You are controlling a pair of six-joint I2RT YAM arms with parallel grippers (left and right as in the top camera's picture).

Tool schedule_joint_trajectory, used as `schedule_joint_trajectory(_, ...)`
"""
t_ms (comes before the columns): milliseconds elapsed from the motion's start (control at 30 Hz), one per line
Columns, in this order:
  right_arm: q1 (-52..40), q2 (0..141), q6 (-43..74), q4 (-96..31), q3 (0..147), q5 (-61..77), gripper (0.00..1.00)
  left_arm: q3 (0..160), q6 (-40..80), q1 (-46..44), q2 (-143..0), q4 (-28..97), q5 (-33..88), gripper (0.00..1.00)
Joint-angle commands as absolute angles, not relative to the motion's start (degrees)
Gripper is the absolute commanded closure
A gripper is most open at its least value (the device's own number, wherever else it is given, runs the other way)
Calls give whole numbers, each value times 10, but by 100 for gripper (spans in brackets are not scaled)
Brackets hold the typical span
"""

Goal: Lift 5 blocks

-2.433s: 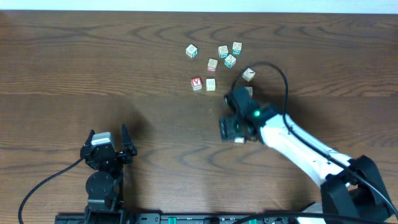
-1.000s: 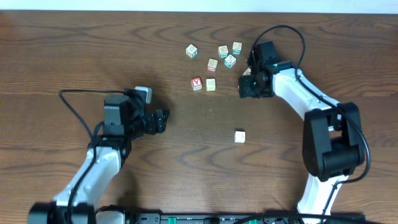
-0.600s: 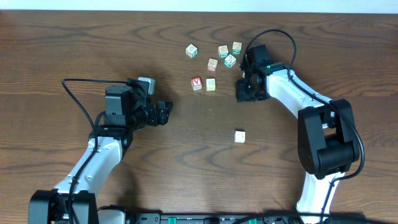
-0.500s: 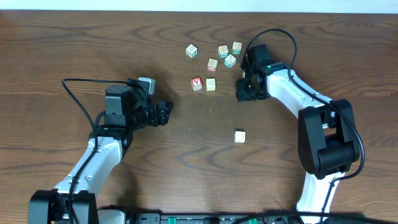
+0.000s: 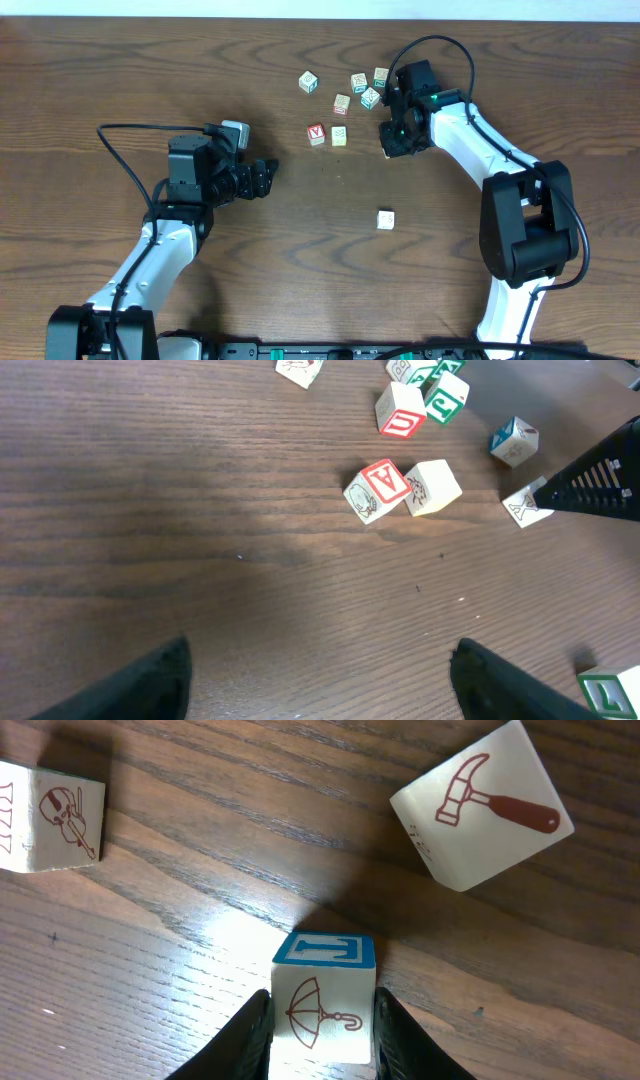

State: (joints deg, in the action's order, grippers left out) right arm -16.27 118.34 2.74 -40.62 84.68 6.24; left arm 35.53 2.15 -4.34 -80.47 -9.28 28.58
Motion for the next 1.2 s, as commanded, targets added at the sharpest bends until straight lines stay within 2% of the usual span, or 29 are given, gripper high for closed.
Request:
schedule_joint_trajectory(0, -162, 1184, 16, -410, 855, 63, 72, 367, 22, -45, -804, -96, 285, 31)
schedule_joint_trajectory(67, -162, 1184, 17, -412, 855, 63, 72, 367, 21, -45, -804, -96, 285, 11)
schedule_joint_trajectory(100, -162, 1184, 17, -414, 855, 63, 72, 367, 17, -45, -804, -95, 284, 8)
schedule_joint_trajectory(500, -161, 1184, 43, -422, 855, 62, 72, 367, 41, -46, -806, -84, 170, 8)
schedule_joint_trajectory(767, -161, 1184, 69, -425, 855, 43, 76, 372, 34, -86, -827, -84, 134, 8)
schedule_joint_trajectory(933, -161, 1184, 79, -434, 855, 31, 82, 399, 35, -107, -862, -84, 134, 8)
schedule_joint_trajectory(1033, -161, 1184, 79, -443, 855, 31, 94, 424, 35, -117, -887, -74, 134, 8)
schedule_joint_trajectory(1167, -162, 1183, 79, -465, 855, 33, 99, 459, 35, -133, -912, -53, 134, 8)
